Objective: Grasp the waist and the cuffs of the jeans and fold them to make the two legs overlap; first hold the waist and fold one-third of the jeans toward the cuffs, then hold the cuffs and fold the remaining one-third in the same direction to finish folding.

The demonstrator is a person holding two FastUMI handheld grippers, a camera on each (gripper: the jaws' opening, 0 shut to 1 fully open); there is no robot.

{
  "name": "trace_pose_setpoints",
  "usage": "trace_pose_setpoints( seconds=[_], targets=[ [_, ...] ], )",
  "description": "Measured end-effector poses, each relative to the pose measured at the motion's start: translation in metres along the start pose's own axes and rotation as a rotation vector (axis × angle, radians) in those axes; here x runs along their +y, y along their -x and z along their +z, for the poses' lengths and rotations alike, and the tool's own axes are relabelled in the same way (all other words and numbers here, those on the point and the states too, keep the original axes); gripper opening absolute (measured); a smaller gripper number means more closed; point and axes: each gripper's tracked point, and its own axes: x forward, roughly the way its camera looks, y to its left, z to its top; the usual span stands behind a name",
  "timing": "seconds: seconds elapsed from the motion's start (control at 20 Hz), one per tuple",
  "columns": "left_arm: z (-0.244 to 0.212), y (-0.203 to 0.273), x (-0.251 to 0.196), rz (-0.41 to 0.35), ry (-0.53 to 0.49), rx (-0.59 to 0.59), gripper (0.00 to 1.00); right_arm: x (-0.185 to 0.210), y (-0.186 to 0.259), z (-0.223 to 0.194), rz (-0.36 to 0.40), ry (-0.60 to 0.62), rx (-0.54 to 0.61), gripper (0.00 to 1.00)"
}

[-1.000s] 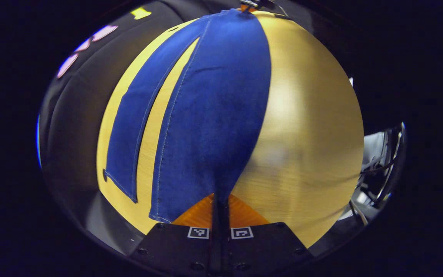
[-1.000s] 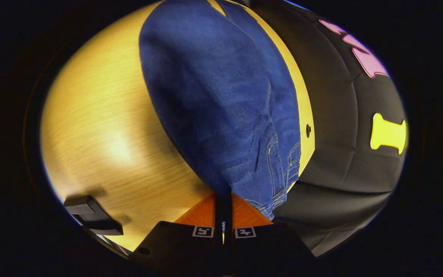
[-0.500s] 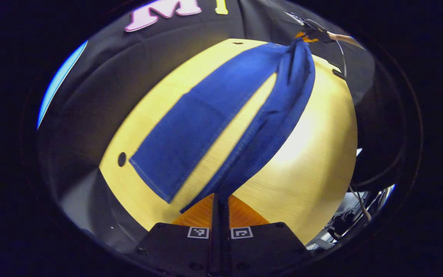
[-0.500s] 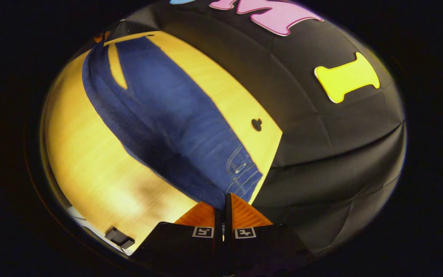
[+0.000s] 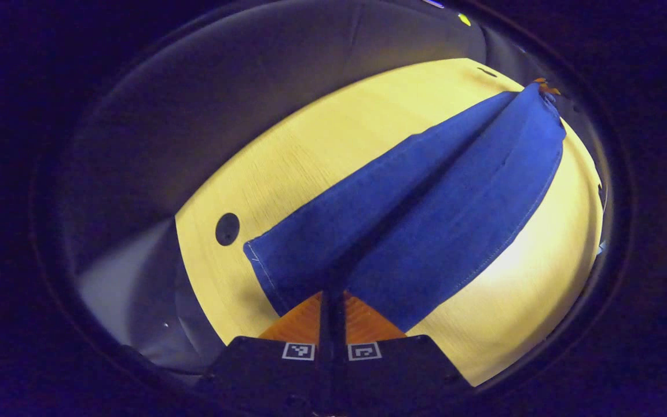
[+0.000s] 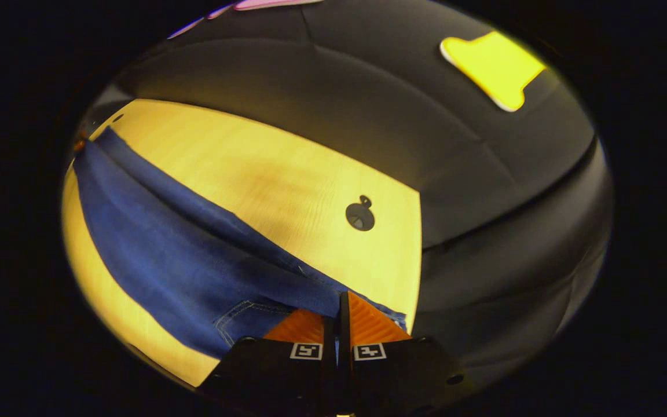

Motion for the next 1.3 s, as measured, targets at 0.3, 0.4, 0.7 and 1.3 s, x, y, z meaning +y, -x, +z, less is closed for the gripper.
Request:
trace_pose_setpoints(
  seconds=[0.3,0.4,0.7,1.3],
  targets=[
    [0.01,-0.005,0.041,0.096,-0.183,0.063,0.77,0.001,-0.048,-0.006,-0.037,-0.043,0.048,0.21],
    [0.019,0.0,0.046,0.117,-0.157,-0.024,0.97,-0.007,-0.042,0.005,-0.058,-0.032,0.004,0.64],
    [0.061,0.07,0.036,0.153,0.063,-0.415,0.98,-0.027,0.02,0.045,0.007,-0.279,-0.224,0.98],
    [0.118,0.263,-0.124,-0.155,0.413,-0.948,0.99,-0.047,-0.001,-0.109,0.032,-1.335,-0.079,0.98]
  ],
)
